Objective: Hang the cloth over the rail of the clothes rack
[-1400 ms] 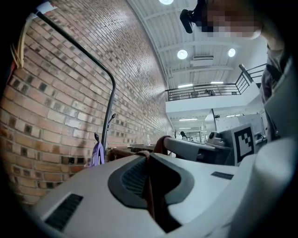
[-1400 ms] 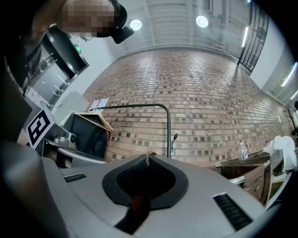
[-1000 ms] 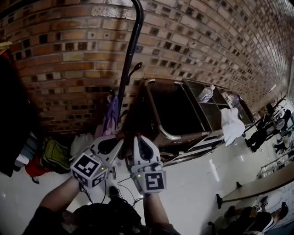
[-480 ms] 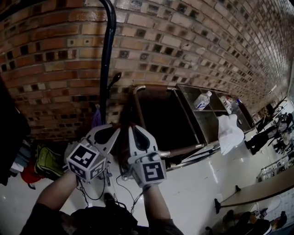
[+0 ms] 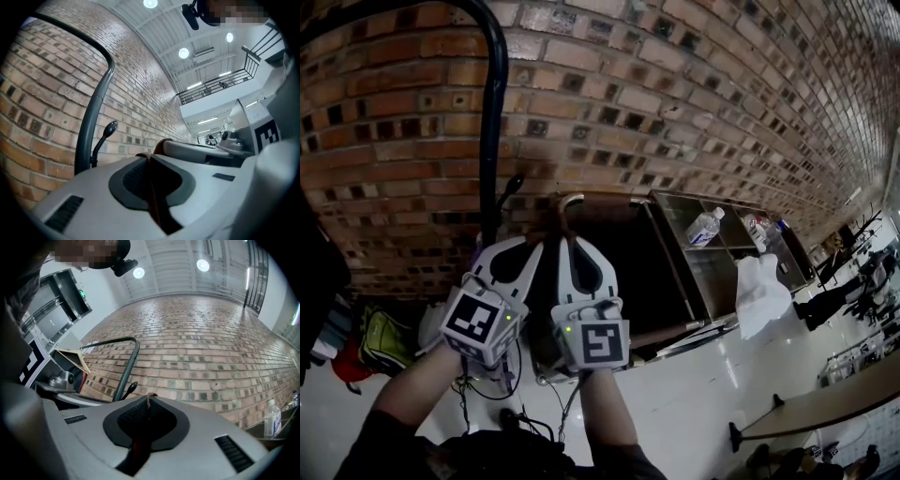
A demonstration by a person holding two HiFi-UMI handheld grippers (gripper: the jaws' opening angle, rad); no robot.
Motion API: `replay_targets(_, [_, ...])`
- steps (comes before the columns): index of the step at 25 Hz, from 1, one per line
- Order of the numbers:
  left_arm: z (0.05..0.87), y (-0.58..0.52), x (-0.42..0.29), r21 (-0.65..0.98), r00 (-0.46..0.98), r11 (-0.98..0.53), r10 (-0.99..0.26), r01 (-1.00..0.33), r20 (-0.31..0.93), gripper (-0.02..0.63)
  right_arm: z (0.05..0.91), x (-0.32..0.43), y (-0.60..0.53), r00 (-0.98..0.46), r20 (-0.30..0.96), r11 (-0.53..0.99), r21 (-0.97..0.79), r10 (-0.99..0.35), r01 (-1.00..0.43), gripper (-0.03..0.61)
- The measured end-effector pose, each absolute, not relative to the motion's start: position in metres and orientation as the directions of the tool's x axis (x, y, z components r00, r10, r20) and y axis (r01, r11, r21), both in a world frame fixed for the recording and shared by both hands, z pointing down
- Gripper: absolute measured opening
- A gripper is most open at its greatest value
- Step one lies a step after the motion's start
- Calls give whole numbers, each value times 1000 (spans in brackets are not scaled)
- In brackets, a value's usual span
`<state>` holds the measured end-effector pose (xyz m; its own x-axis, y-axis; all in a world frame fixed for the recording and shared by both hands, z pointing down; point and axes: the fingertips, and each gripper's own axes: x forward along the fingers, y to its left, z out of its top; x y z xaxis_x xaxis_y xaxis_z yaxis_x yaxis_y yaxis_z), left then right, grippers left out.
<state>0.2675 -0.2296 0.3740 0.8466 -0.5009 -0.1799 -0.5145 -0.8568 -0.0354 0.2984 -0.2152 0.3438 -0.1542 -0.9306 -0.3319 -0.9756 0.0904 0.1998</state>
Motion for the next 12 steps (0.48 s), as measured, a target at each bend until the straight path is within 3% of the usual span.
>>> replay_targets(12, [265,-261,335,-129,820,-845,-449,-519,-353,25,249,356,-257,-184,-476,62,260,-860,-964,38])
